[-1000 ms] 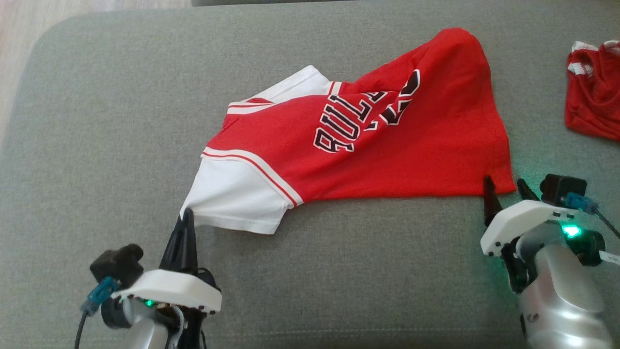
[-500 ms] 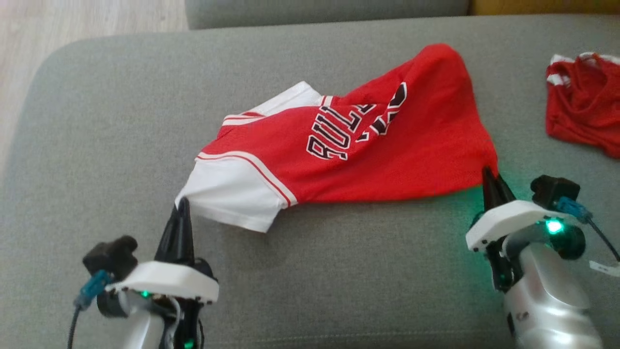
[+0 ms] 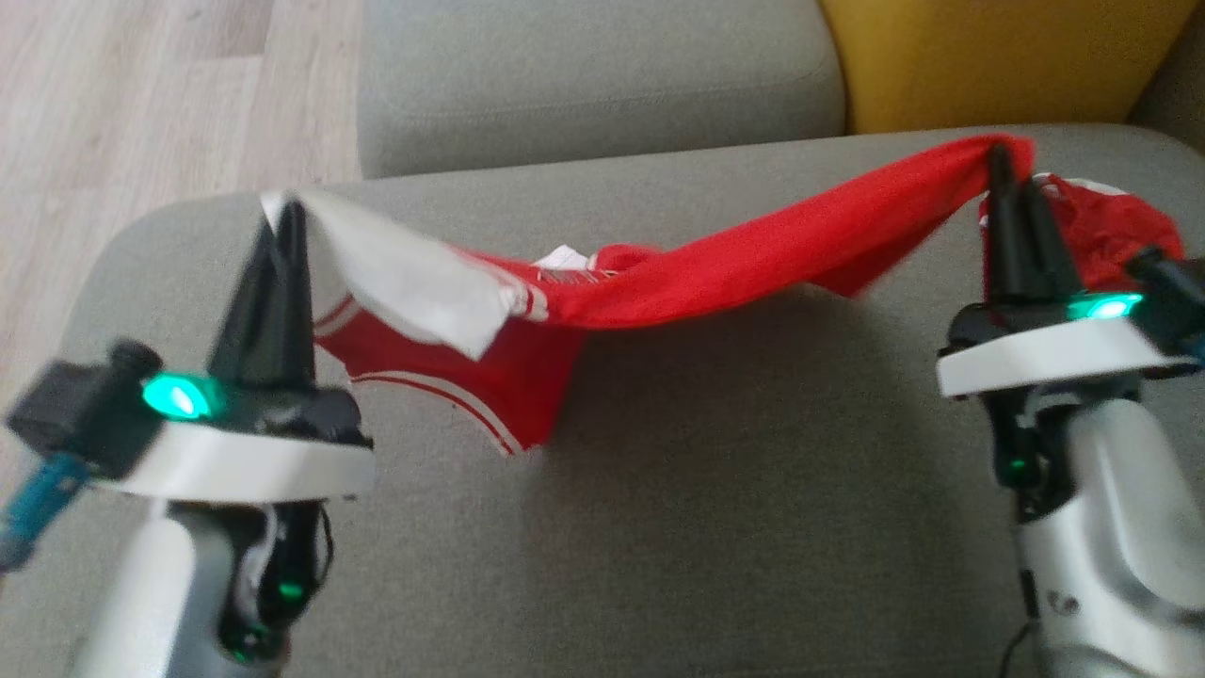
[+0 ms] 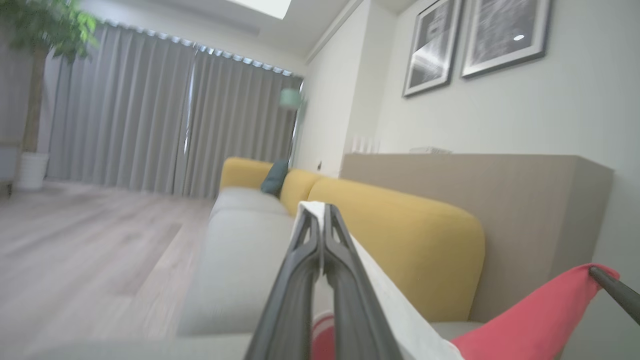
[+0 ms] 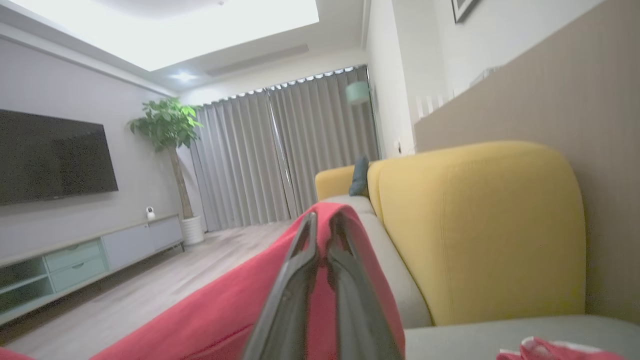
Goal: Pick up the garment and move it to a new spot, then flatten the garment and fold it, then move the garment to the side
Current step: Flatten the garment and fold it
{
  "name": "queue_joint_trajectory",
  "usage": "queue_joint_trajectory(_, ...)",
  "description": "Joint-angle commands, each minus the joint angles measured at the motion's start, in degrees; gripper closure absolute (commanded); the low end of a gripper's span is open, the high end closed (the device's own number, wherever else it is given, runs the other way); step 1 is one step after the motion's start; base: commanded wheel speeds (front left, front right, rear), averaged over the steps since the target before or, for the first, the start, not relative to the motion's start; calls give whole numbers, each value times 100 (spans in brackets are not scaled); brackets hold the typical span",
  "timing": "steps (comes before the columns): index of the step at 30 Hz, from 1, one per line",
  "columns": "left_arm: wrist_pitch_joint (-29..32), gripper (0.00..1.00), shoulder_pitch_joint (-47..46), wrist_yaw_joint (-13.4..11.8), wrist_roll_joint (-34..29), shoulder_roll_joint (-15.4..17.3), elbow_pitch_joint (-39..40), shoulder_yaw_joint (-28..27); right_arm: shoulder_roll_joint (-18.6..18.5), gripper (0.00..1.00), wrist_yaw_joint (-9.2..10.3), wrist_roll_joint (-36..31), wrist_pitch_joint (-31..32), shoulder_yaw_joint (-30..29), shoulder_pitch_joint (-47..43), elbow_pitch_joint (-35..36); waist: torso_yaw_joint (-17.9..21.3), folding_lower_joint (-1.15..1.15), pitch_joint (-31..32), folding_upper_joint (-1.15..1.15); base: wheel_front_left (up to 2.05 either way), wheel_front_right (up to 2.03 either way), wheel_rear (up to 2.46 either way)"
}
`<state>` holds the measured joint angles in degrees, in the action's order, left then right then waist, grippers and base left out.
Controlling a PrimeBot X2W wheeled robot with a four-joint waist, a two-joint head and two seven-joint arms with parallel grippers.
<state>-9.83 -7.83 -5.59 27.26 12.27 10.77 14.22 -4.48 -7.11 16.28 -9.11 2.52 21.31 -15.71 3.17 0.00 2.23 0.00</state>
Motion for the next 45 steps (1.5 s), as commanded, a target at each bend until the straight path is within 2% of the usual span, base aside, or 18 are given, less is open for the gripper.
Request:
queue_joint_trajectory(1, 74, 100, -467, -38, -85, 192, 407, -250, -35, 100, -37, 57, 87, 105, 67, 480, 44, 0, 84, 0, 0, 0, 0)
queue_joint_trajectory(6, 560, 100, -955, -108, -375, 580, 1483, -355, -75, 100, -37, 198, 613, -133, -333, 2274, 75, 0, 165, 0, 0, 0, 0)
queue_joint_trajectory(7, 763, 100, -1155, -108, -469, 734, 1825, -401, -82, 100, -37, 105, 798, -250, -454, 2917, 98, 0, 171, 0, 0, 0, 0)
queue_joint_trajectory(10, 1093, 100, -1420, -106, -533, 914, 2204, -454, -61, 100, -37, -16, 1063, -420, -584, 3665, 120, 0, 146, 0, 0, 0, 0)
queue_joint_trajectory(14, 1464, 100, -1765, -58, -549, 1144, 2270, -549, -20, 100, -37, -78, 1360, -564, -653, 4157, 131, 0, 52, 0, 0, 0, 0)
queue_joint_trajectory(18, 1698, 100, -2051, 10, -397, 1224, 1952, -587, 21, 100, -37, -156, 1555, -550, -605, 4074, 113, 0, -103, 0, 0, 0, 0)
queue_joint_trajectory(24, 1846, 100, -2861, 332, -362, 1352, 908, -416, 24, 100, -37, -145, 1643, -309, 137, 3102, 51, 0, -532, 0, 0, 0, 0)
queue_joint_trajectory(29, 1739, 100, -4334, 611, -601, 1267, -371, -161, -9, 100, -37, -384, 1338, -211, 1674, 1627, -15, 0, -1103, 0, 0, 0, 0)
queue_joint_trajectory(33, 1365, 100, -5618, 672, -946, 1035, -1698, 37, -12, 100, -37, -765, 796, -250, 2998, 147, -106, 0, -1323, 0, 0, 0, 0)
queue_joint_trajectory(34, 1365, 100, -5618, 672, -946, 1035, -1698, 37, -12, 100, -37, -765, 796, -250, 2998, 147, -106, 0, -1323, 0, 0, 0, 0)
queue_joint_trajectory(40, 647, 100, -6784, 596, -1117, 426, -3282, 228, 80, 100, -37, -1296, 13, -948, 4463, -1887, -398, 0, -1603, 0, 0, 0, 0)
queue_joint_trajectory(45, 177, 100, -6556, 775, -939, -33, -3987, 436, 99, 100, -37, -1847, -322, -1170, 4794, -3181, -669, 0, -2011, 0, 0, 0, 0)
